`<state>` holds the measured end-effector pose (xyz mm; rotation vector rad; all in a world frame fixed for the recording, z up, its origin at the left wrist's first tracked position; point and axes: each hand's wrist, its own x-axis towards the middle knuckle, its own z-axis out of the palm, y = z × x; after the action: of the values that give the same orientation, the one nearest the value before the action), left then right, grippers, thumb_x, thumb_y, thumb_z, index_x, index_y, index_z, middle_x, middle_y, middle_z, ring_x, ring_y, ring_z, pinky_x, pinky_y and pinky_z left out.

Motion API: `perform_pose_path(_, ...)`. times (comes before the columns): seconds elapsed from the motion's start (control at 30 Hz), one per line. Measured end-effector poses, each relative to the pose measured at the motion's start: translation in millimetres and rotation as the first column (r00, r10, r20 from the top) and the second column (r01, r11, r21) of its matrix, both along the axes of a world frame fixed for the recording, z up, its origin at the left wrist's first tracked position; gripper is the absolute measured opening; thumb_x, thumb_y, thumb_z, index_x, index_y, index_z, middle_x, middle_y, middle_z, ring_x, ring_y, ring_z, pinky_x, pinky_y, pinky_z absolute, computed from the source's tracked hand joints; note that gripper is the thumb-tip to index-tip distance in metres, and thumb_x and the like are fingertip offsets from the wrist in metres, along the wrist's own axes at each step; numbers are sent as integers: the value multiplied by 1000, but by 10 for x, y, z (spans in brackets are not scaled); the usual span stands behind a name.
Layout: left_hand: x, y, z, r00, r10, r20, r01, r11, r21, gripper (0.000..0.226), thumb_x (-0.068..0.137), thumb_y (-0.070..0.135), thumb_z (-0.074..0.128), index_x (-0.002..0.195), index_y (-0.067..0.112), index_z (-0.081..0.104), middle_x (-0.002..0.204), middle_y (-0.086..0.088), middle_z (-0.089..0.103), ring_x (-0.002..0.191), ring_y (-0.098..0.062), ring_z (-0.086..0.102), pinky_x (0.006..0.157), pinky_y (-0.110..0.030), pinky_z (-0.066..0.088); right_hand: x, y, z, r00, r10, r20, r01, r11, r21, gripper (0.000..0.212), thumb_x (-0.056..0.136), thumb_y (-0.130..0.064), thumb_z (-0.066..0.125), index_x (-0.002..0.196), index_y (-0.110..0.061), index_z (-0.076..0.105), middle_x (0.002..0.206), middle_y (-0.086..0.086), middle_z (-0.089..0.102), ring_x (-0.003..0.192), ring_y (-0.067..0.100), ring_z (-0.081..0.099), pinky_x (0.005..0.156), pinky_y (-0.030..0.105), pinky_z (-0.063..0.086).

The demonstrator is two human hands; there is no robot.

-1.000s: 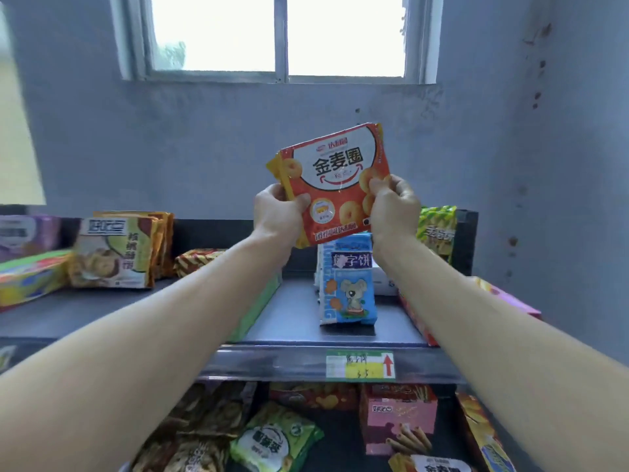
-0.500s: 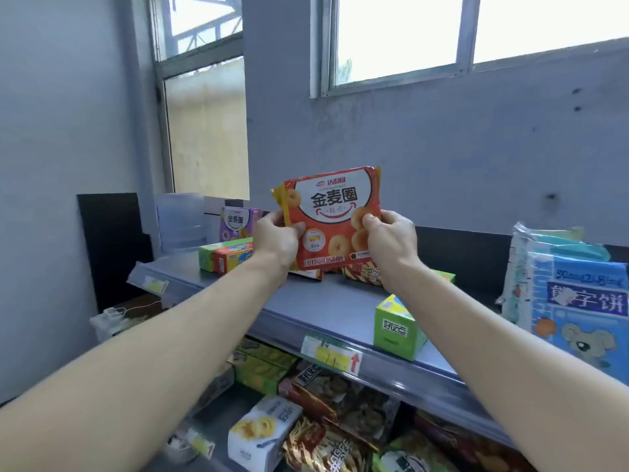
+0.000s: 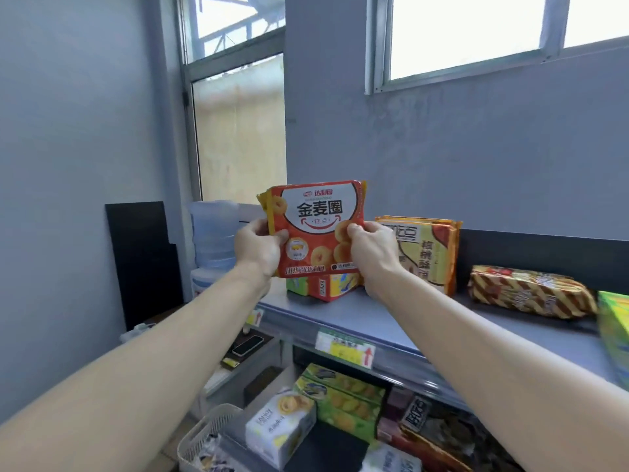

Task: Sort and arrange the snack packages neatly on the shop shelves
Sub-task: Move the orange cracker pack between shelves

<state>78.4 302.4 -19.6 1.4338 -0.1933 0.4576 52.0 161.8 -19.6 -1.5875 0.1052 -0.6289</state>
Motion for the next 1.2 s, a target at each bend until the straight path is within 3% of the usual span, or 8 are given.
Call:
perform_pose_path(0.17,521,364,-35,999,13,-49,-15,999,-42,11,94,10,55,96,19,61,97,-2,66,84,-20,64,68,-32,53,473,395,-5,1000,13,-18,-14,998,-64,24,94,-20,44,97,-13,67,89,9,72,81,28,69,79,40,58)
perform_pose_path(0.3,967,471,31,998,49,-27,-51,993,-105,13,95,11,53,100,20,60,89,3,65,71,-8,61,48,-19,47,809,487,152,997,59,-42,-64,989,-136,26,95,-19,43,103,-12,67,93,6,72,84,22,69,80,36,58)
perform_pose_path(0.47,1418,581,132,992,122,18,-121,990,-69,22,95,12,53,115,16,61,98,2,62,81,-15,61,65,-25,48,1219,479,359,988,120,-99,-135,977,-165,26,91,-11,47,70,-14,61,48,-8,59,40,4,58,40,12,43)
perform_pose_path(0.53,1587,648,147,990,136,29,-135,990,-49,20,95,12,53,111,18,62,99,1,63,85,-18,61,69,-28,48,1386,513,366,980,121,-156,-150,969,-195,25,91,-12,48,70,-13,62,54,-5,61,40,2,56,33,9,37)
perform_pose_path(0.63,1858,719,108,992,127,14,-127,992,-25,16,93,9,54,98,22,62,95,-1,65,83,-20,63,69,-29,50,1625,564,312,970,84,-226,-144,954,-264,20,91,-17,52,80,-14,68,68,-5,63,55,4,54,38,13,39)
perform_pose_path(0.93,2729,532,-246,976,-143,-164,143,990,-14,23,89,-2,55,88,19,63,93,-8,67,83,-29,65,77,-37,54,2219,527,83,920,-125,-371,-30,922,-385,18,91,-5,46,89,-9,63,70,1,57,53,10,47,34,11,33)
perform_pose_path(1.07,3003,439,-363,914,-297,-276,301,953,-31,22,88,-6,55,86,15,61,89,-11,66,73,-27,65,64,-34,53,2344,502,3,853,-238,-465,-38,860,-509,18,92,-6,48,76,-13,50,81,5,56,68,15,51,58,23,42)
perform_pose_path(1.2,3184,367,-480,870,-362,-335,384,923,-3,22,87,-9,54,92,11,60,101,-16,67,89,-34,65,79,-44,55,2392,500,-62,799,-323,-508,8,849,-529,14,91,-11,54,77,-12,54,71,0,53,59,10,48,47,18,40)
